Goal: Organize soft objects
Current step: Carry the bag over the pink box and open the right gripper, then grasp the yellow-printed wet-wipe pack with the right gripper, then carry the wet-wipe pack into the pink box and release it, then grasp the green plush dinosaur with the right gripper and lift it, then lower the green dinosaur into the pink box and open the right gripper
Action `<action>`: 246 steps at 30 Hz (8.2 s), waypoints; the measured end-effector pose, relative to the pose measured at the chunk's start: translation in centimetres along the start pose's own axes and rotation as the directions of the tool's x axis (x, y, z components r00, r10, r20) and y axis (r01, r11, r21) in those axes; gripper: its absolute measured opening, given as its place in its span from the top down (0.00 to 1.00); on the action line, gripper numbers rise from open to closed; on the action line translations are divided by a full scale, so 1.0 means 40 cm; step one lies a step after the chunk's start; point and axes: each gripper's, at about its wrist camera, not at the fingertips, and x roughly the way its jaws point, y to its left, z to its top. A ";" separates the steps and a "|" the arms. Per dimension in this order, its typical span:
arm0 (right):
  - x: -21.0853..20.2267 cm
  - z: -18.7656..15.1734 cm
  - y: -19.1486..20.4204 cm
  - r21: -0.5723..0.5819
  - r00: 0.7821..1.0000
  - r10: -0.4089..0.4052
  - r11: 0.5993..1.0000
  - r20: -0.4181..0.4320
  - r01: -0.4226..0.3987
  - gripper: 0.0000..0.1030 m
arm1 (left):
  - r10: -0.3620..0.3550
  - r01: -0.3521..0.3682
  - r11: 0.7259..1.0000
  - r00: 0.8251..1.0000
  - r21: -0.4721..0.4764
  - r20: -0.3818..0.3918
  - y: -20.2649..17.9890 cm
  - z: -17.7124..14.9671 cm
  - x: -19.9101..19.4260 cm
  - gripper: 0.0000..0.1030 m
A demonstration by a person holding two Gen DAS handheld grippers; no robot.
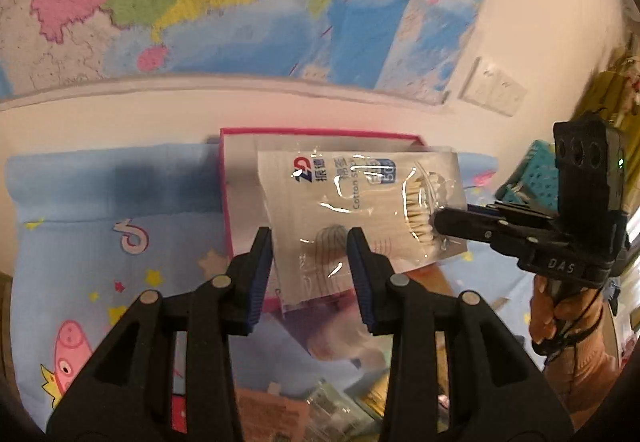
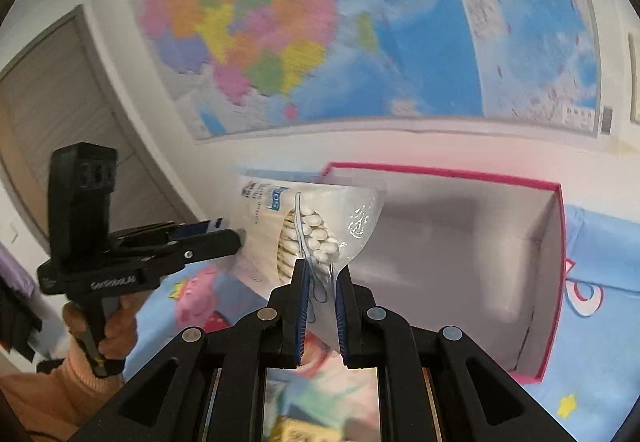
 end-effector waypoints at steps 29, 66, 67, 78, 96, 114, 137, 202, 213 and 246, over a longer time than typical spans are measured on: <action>-0.007 -0.058 -0.049 0.061 0.997 -0.062 0.996 -0.045 0.065 0.50 | 0.015 -0.014 1.000 0.993 -0.006 0.115 -0.008 -0.086 -0.089 0.48; -0.197 -0.410 -0.187 0.149 0.993 -0.120 0.982 -0.007 0.119 0.74 | -0.196 0.246 0.953 0.947 0.176 -0.256 -0.317 -0.324 0.117 0.55; -0.198 -0.413 -0.183 0.142 0.992 -0.128 0.982 -0.001 0.127 0.74 | -0.198 0.247 0.953 0.946 0.175 -0.258 -0.317 -0.321 0.119 0.55; -0.207 -0.415 -0.195 0.138 0.992 -0.121 0.984 0.026 0.116 0.84 | -0.219 0.268 0.954 0.930 0.137 -0.296 -0.316 -0.302 0.153 0.55; -0.282 -0.366 -0.148 0.104 0.991 -0.078 0.992 0.106 0.067 0.85 | -0.194 0.230 0.960 0.958 0.159 -0.212 -0.335 -0.259 0.086 0.65; -0.309 -0.213 -0.082 0.012 0.980 -0.058 0.998 0.188 0.057 0.85 | -0.152 0.161 0.971 0.986 0.178 -0.063 -0.313 -0.113 -0.017 0.65; -0.110 -0.048 -0.212 0.112 0.992 -0.125 0.986 0.026 0.122 0.83 | -0.099 0.108 0.994 0.972 0.030 -0.212 -0.215 0.035 0.205 0.65; -0.064 -0.523 0.120 0.130 0.961 0.158 0.983 -0.226 -0.131 0.55 | -0.220 0.224 0.974 0.950 -0.006 -0.221 -0.096 -0.481 -0.081 0.41; -0.143 -0.478 0.175 0.007 0.977 0.144 0.989 -0.159 -0.145 0.64 | -0.217 0.224 0.974 0.964 0.028 -0.151 -0.118 -0.465 -0.169 0.41; 0.033 0.067 0.029 -0.144 0.997 0.075 0.987 0.014 -0.072 0.64 | 0.027 -0.033 0.998 0.996 0.061 0.089 -0.041 0.033 -0.015 0.41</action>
